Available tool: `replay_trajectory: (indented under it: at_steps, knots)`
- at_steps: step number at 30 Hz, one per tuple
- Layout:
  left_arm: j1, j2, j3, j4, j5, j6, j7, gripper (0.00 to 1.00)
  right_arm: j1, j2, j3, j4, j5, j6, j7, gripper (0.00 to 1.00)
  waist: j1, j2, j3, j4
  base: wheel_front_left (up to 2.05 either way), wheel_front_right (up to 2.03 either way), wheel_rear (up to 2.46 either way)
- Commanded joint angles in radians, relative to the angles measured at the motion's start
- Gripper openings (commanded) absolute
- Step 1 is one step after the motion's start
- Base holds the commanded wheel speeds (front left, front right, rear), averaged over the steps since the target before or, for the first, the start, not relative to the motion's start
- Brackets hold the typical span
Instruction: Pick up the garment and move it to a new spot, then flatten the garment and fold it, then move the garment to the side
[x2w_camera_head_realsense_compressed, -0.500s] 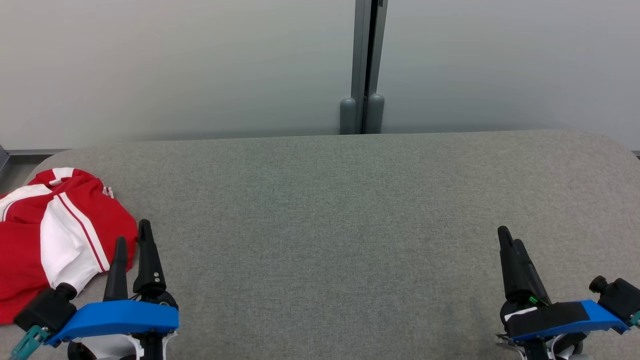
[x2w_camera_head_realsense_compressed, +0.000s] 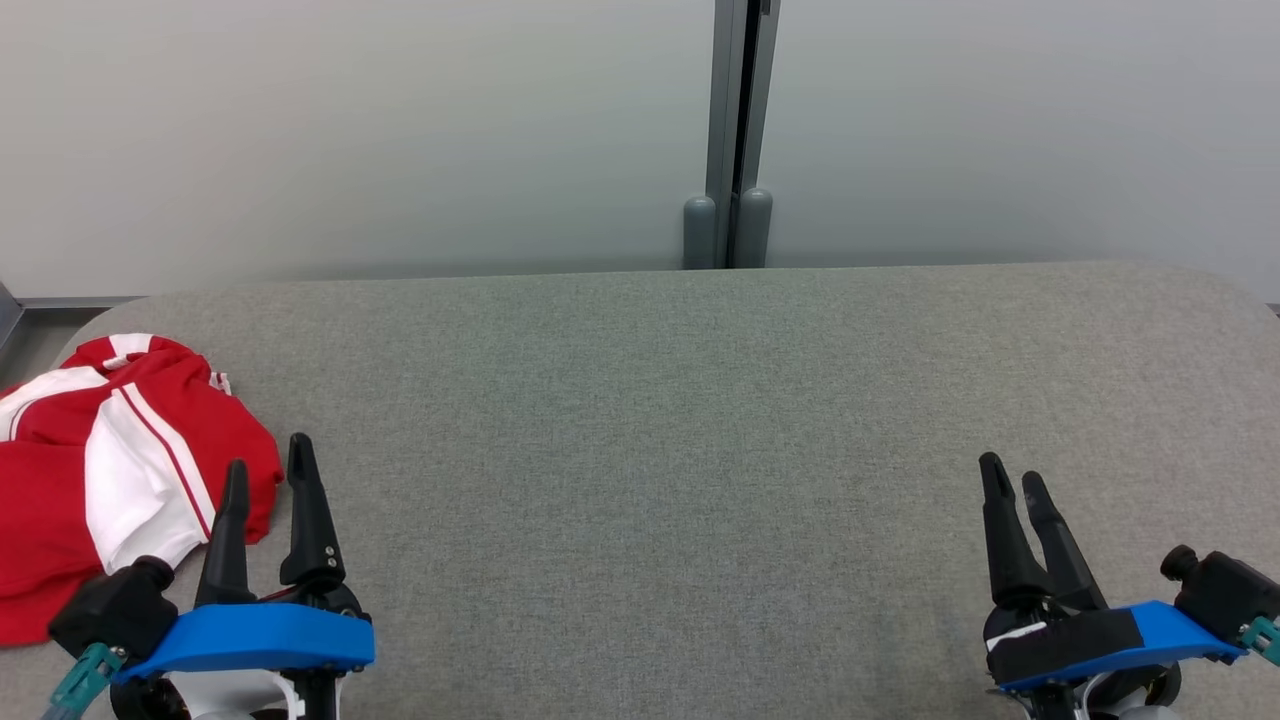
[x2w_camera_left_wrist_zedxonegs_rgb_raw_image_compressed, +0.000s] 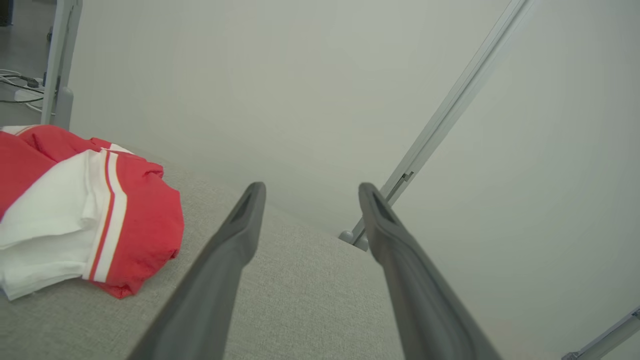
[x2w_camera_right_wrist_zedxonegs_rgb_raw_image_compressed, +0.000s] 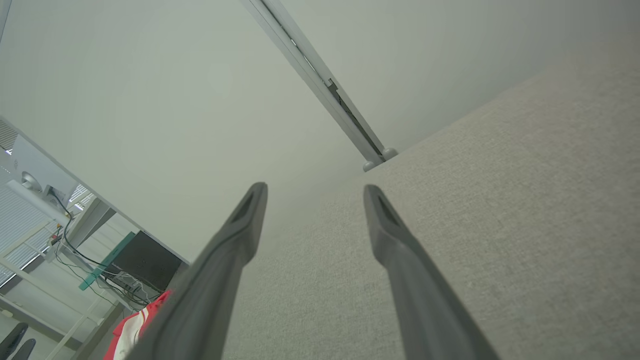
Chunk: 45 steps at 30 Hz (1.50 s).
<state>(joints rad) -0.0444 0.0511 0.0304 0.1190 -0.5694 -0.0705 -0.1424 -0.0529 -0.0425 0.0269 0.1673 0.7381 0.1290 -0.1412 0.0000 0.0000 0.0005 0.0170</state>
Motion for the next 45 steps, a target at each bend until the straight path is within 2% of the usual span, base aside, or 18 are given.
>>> replay_trajectory:
  at_steps: [1,12,19,45]
  knots:
    - [-0.010,0.006,0.000,-0.009,0.026,0.002,-0.007,1.00,0.002,-0.009,0.002,-0.011,-0.020,0.002,-0.008,1.00,0.0000,0.0000,0.000,0.000,0.00,0.00,0.00]
    - [-0.012,0.018,-0.017,0.023,0.156,0.023,-0.033,1.00,0.008,-0.011,0.013,-0.012,-0.128,0.002,-0.037,1.00,0.0000,0.0000,0.000,0.006,0.00,0.00,0.00]
    - [-0.018,0.023,-0.025,0.025,0.213,0.030,-0.013,1.00,0.009,-0.014,0.021,-0.003,-0.197,0.002,-0.052,1.00,0.0000,0.0000,0.000,0.011,0.00,0.00,0.00]
    - [0.036,0.040,-0.030,-0.106,0.382,0.084,0.129,1.00,0.006,-0.018,0.026,0.012,-0.423,0.003,-0.075,1.00,0.0000,0.0000,-0.002,0.028,0.00,0.00,0.00]
